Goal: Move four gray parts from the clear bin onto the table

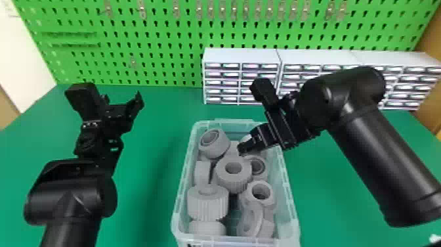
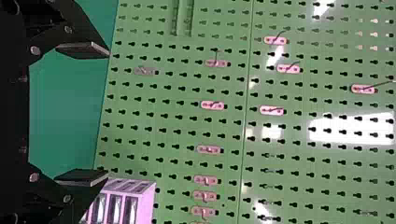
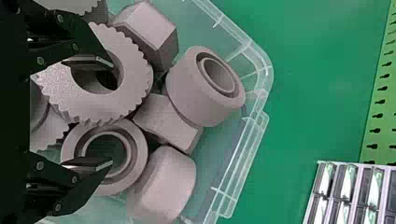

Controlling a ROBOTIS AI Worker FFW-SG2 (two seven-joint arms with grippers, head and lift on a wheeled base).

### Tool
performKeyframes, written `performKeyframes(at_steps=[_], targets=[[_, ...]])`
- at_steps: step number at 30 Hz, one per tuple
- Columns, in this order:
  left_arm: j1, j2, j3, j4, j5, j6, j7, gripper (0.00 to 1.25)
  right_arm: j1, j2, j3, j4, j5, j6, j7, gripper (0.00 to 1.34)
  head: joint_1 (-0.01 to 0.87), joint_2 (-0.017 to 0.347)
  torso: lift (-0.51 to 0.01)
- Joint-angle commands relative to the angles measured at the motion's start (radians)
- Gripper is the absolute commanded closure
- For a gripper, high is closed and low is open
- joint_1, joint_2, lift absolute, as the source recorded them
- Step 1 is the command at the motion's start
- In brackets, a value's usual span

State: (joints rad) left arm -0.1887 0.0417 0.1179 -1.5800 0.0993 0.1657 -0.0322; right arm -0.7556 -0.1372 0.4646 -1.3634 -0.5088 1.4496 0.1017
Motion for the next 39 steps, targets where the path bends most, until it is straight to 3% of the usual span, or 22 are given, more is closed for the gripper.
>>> performKeyframes(at_steps=[1,39], targets=[[-0.003,0.001,-0.004,0.000,0.000,-0.002,0.000,0.35,-0.001,0.001,0.009,0.026,0.000,-0.009,0.000,0.53,0.693,0.072,-0.052],[-0.012,0.009,-0.015,0.000,0.011,-0.014,0.009,0.35,-0.008,-0.001,0.072,0.150,-0.053,-0.103,0.000,0.53,0.693,0.072,-0.052]])
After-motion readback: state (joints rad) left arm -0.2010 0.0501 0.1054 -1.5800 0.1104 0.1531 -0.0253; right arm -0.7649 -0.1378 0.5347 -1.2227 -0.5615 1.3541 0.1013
